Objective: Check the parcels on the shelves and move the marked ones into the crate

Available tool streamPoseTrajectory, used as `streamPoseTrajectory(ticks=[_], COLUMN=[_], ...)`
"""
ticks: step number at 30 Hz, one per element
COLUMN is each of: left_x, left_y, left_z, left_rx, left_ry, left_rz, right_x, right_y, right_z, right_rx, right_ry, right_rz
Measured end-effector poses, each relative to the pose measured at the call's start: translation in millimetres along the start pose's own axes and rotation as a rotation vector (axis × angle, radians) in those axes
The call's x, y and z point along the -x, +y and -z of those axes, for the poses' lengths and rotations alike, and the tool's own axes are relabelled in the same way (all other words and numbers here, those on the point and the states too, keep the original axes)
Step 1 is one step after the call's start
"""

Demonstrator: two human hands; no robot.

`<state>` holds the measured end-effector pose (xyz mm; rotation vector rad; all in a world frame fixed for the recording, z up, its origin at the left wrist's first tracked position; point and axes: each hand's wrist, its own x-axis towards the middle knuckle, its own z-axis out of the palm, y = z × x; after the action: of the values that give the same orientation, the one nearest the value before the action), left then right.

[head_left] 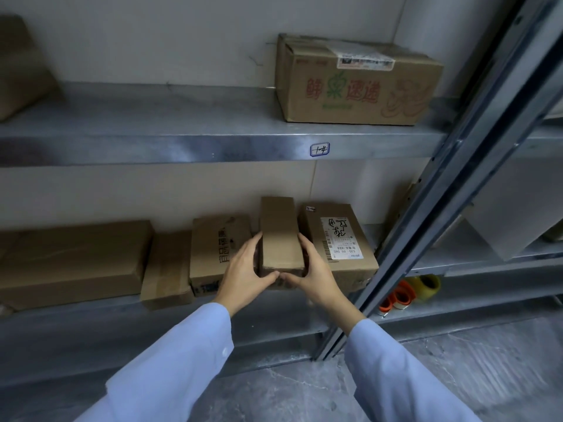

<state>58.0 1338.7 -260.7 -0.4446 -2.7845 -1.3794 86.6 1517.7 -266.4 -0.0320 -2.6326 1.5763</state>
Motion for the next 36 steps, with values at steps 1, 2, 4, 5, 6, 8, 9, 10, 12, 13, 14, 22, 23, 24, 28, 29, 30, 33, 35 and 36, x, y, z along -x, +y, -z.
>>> streamPoseTrajectory(ticks=[1, 2, 4, 5, 6, 8, 9, 10, 12, 13, 14, 22, 23, 24, 28, 29, 30, 33, 35, 36], left_x=[2, 5, 11, 14, 17, 22, 24, 26, 31, 33, 34, 48, 50, 51, 57, 58, 60, 64, 64, 65], left_y=[4, 9, 18, 23, 28, 37, 41, 44, 50, 52, 54, 62, 63, 64, 67, 67, 68, 73, 75, 75], left_z=[2, 5, 10, 12, 14, 18, 20, 21, 25, 26, 28, 36, 37, 38, 41, 40, 40, 36, 35, 35], left_rx=[0.054, 0.115, 0.208, 0.223, 0.227, 0.247, 0.263, 0.273, 0.290, 0.306, 0.320, 0.331, 0.320, 0.313, 0.343, 0.354, 0.355, 0.332, 0.342, 0.355], left_ry=[-0.002, -0.001, 0.008, 0.019, 0.031, 0.052, 0.057, 0.059, 0.059, 0.057, 0.055, -0.031, -0.033, -0.035, -0.048, -0.049, -0.047, -0.031, -0.024, -0.021], left_rz=[0.016, 0.032, 0.068, 0.075, 0.075, 0.062, 0.060, 0.057, 0.062, 0.067, 0.069, 0.098, 0.104, 0.111, 0.147, 0.151, 0.155, 0.163, 0.162, 0.164], right_x=[2, 4, 9, 12, 14, 19, 21, 23, 27, 29, 30, 42, 43, 44, 44, 43, 43, 44, 44, 44], right_y=[-4, -9, -18, -22, -27, -35, -37, -41, -47, -49, -51, -62, -63, -64, -65, -65, -65, -68, -68, -68], right_z=[3, 7, 14, 18, 22, 28, 30, 33, 37, 39, 41, 50, 49, 49, 51, 51, 51, 52, 53, 53], right_rx=[-0.002, -0.008, -0.026, -0.032, -0.033, -0.050, -0.065, -0.081, -0.102, -0.106, -0.108, -0.054, -0.060, -0.071, -0.049, -0.039, -0.027, 0.005, -0.003, -0.017], right_ry=[-0.001, -0.006, -0.024, -0.040, -0.056, -0.077, -0.079, -0.076, -0.079, -0.080, -0.081, -0.197, -0.203, -0.201, -0.170, -0.175, -0.182, -0.186, -0.206, -0.214], right_rz=[0.015, 0.024, 0.034, 0.038, 0.039, 0.037, 0.034, 0.032, 0.037, 0.044, 0.047, 0.063, 0.061, 0.059, 0.048, 0.044, 0.042, 0.065, 0.087, 0.090])
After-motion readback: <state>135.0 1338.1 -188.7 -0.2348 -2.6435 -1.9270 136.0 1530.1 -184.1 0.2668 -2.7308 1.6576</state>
